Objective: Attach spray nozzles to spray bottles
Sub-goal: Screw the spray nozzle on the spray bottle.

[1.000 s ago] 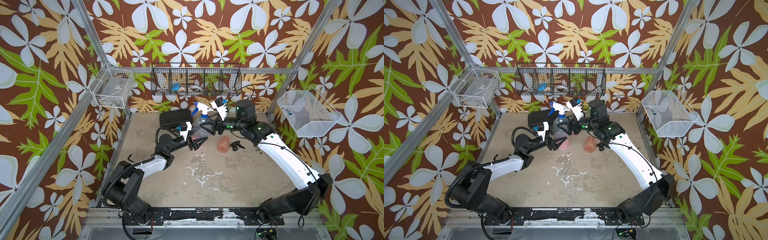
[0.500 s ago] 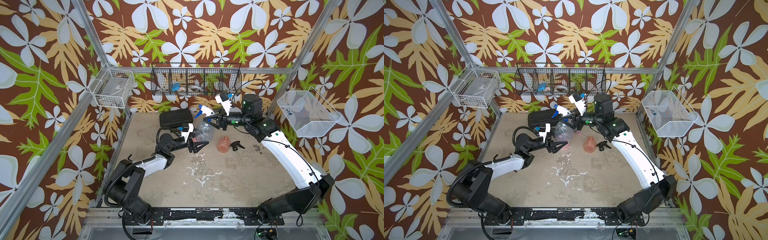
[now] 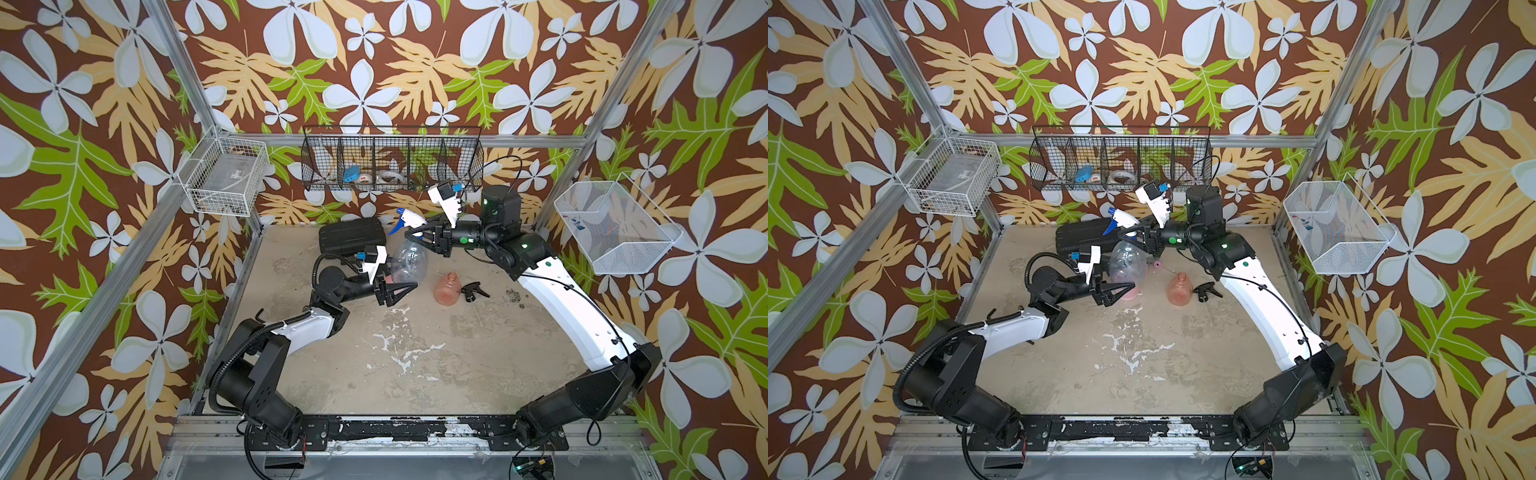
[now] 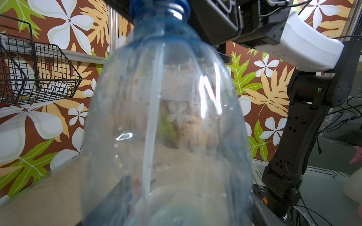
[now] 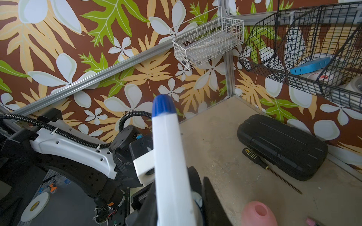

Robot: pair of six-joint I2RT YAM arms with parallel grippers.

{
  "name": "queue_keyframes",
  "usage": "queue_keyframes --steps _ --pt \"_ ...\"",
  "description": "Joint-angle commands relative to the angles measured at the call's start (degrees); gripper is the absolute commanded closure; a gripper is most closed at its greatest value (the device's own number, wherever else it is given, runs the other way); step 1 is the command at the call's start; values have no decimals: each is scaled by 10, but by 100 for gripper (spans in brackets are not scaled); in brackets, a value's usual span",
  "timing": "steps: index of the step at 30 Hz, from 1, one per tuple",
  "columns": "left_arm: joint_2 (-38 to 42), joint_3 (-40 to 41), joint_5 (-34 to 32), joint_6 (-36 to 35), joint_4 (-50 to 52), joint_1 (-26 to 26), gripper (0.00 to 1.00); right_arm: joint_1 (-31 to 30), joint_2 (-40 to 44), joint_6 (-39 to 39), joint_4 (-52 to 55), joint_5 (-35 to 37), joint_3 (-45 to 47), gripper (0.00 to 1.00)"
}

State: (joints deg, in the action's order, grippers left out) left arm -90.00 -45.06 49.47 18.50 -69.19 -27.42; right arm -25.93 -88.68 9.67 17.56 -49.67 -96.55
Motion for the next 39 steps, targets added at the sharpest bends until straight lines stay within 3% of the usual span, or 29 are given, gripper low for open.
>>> queue_keyframes --steps 1,4,9,18,23,29,36,39 --pt "0 -4 -5 -17 -17 0 52 -1 0 21 -3 -18 -4 87" --pt "3 -4 -23 -26 -11 1 52 -1 2 16 2 -12 0 99" --pt "15 -6 -102 -42 1 1 53 -12 20 11 1 52 24 100" --pt "36 2 -298 -80 12 -1 53 -95 33 65 -42 316 73 100" --pt "41 9 -329 -101 14 -13 53 -136 27 126 -68 407 87 100" --pt "42 8 -352 -117 23 -27 53 -142 20 192 -48 487 83 100" --pt "46 18 -339 -129 26 -29 48 -141 29 163 -51 472 81 100" --pt "47 28 -365 -124 23 -29 48 -141 34 172 -46 495 82 100"
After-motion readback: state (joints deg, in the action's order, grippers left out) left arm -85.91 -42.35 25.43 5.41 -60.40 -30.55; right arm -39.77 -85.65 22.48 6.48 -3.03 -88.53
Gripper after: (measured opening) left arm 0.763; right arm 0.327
